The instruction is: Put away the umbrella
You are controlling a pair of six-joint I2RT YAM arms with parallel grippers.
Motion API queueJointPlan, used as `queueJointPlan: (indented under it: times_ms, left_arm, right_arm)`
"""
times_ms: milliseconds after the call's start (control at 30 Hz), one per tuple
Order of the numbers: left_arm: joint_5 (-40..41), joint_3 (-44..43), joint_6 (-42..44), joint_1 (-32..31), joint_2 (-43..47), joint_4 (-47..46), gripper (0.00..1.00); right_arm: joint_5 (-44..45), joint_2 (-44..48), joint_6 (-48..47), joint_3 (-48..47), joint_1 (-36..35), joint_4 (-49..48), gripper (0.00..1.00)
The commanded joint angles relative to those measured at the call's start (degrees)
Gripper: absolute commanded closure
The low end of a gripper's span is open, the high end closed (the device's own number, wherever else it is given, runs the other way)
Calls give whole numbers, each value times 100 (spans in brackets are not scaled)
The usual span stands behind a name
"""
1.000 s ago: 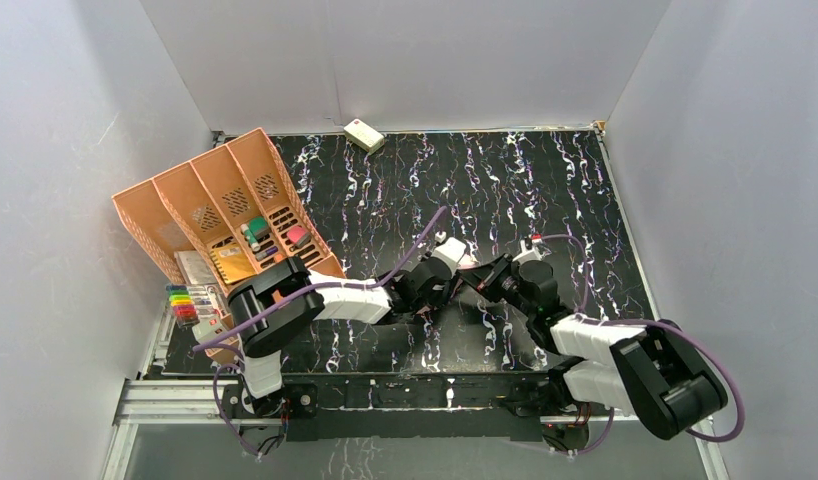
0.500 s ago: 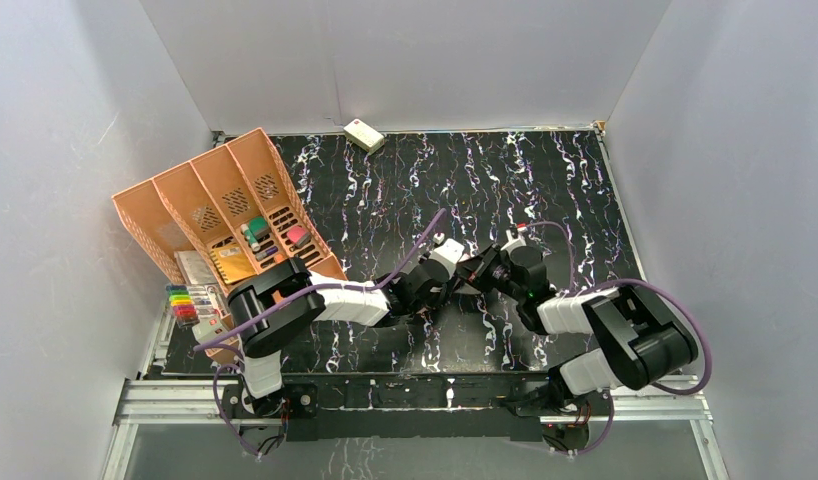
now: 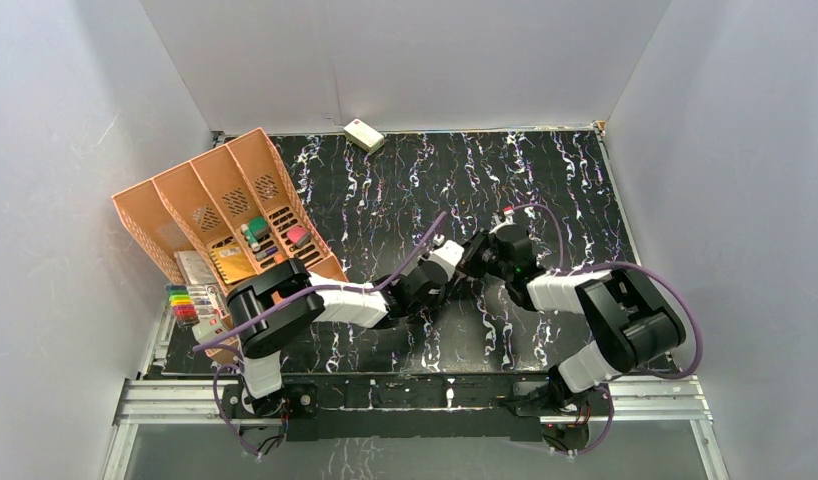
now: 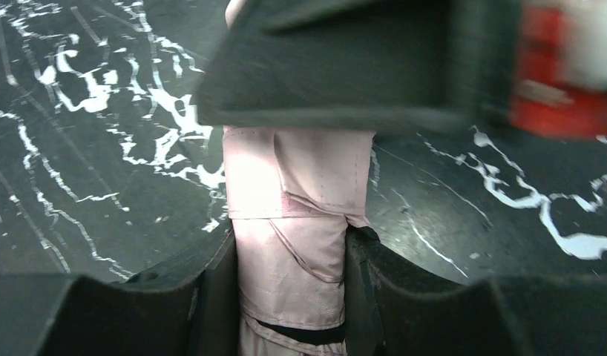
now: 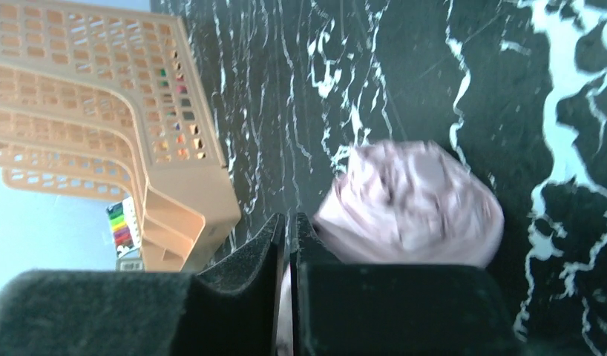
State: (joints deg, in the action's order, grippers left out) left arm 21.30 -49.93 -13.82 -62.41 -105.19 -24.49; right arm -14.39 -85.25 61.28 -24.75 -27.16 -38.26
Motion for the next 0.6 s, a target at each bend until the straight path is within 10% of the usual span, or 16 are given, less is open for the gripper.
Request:
queueJointPlan:
  times_ms: [0,567]
  left_arm:
    - [-1277,408,277,-370,-396,1557,100]
    - [-1805,840,1236,-173,625,1360,98]
  right_arm:
    - [504,-429,-424,-327,-25,809,83]
    - [2279,943,-1152,-532,307,2736,56]
